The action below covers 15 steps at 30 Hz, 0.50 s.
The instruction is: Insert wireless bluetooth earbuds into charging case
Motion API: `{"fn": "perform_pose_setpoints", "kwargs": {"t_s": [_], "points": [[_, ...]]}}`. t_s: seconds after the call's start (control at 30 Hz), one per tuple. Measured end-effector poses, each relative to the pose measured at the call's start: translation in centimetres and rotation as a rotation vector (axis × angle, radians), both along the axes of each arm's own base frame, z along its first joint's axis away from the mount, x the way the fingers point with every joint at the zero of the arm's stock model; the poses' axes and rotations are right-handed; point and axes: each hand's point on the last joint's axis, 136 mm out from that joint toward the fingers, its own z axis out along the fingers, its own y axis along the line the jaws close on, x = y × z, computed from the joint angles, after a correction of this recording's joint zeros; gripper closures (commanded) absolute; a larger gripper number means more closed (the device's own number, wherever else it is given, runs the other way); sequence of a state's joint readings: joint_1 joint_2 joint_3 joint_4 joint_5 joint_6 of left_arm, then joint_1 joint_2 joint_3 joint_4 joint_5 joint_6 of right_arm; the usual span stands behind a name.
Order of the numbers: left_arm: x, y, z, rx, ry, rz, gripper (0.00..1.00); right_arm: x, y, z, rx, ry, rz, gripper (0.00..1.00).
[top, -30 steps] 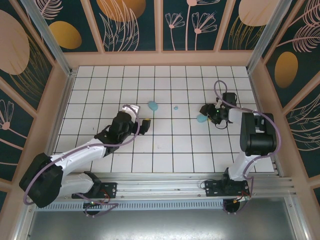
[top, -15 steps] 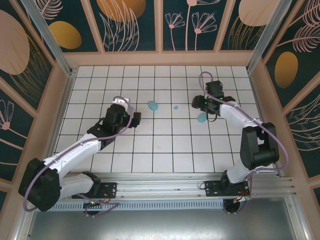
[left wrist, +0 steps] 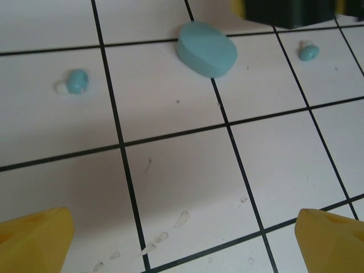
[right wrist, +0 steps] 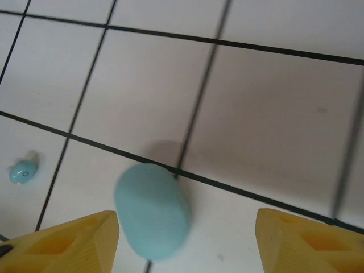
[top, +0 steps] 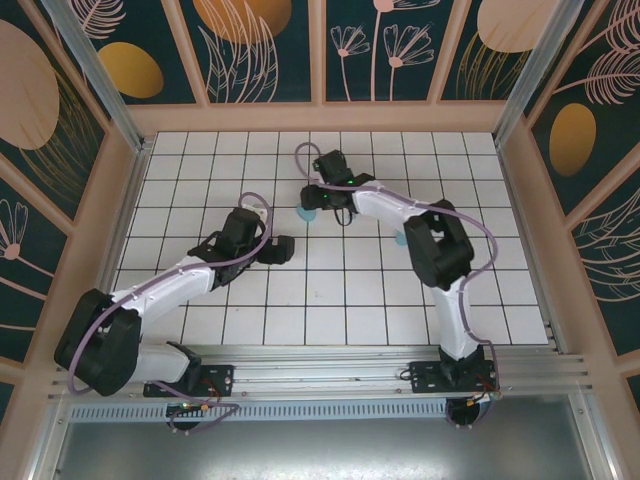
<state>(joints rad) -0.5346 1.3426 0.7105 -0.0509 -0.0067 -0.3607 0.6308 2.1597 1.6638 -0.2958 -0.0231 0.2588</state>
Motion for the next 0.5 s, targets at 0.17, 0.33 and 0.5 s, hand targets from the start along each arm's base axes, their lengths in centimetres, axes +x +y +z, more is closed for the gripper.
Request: {"fn": "perform_pose_setpoints", "kwargs": {"t_s": [0.17,0.33,0.5], "points": [[0.0,-0.1,-0.1,-0.01,0.013,0.012,0.02,0.5,1.9,-1.5,-0.018,0.017,0.042,0.34],[0.3,0.0,0.5,-0.001,0.016,0.023,0.01,0.7,2.2,-2.1,-0.017,0.034,0.067,0.36],[0.2,0.5,1.0,0.02,0.009,0.029,0.02,0.4,2.7,-3.3,-0.031,0.054,0.094,0.38]]}}
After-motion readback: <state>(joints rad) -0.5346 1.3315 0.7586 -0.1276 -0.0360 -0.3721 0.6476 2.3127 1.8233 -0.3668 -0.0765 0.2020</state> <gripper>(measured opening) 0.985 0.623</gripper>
